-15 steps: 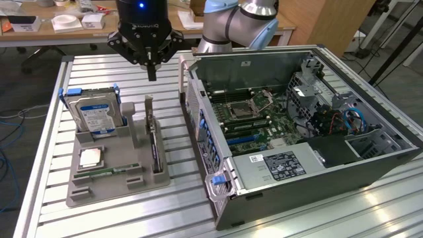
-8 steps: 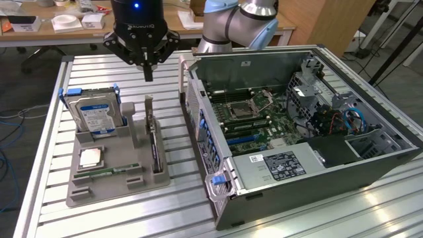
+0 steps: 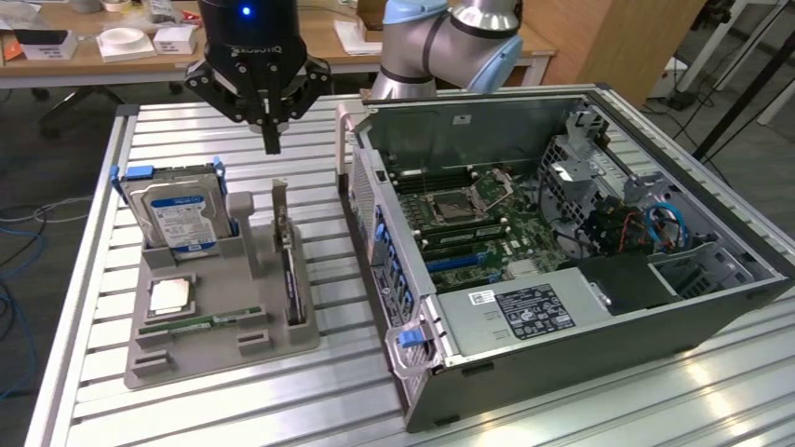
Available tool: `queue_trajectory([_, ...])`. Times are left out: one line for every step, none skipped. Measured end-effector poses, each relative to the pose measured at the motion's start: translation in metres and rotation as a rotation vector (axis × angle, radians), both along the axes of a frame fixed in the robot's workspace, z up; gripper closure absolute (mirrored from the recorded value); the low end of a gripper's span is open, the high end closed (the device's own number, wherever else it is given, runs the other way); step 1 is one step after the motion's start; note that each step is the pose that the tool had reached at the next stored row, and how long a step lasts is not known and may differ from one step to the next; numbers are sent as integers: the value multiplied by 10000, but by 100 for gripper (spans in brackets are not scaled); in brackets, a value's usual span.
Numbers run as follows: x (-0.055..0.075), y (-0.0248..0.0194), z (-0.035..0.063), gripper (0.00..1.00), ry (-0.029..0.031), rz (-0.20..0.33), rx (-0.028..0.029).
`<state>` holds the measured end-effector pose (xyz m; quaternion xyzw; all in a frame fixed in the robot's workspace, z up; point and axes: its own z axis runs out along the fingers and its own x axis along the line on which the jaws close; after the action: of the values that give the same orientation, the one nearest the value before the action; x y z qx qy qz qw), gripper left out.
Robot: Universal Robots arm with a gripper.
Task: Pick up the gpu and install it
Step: 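Reach for the gpu, then pick up the gpu and move the gpu toward the slot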
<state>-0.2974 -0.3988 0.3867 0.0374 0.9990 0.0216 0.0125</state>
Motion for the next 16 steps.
queue_trajectory([0,0,0,89,0,0,0])
queue_trajectory([-1,0,0,89,0,0,-1])
queue_trajectory([-1,0,0,89,0,0,0])
queue_trajectory([0,0,0,89,0,0,0])
queue_trajectory([0,0,0,89,0,0,0])
queue_trajectory([0,0,0,89,0,0,0])
queue_trajectory([0,0,0,89,0,0,0])
queue_trajectory([0,0,0,89,-1,0,0])
queue_trajectory([0,0,0,89,0,0,0])
queue_trajectory([0,0,0,89,0,1,0])
queue_trajectory([0,0,0,89,0,0,0])
queue_trajectory([0,0,0,89,0,0,0])
queue_trajectory([0,0,0,89,1,0,0])
queue_trajectory([-1,0,0,89,0,0,0])
queue_trajectory([0,0,0,83,0,0,0])
queue_trajectory([0,0,0,83,-1,0,0])
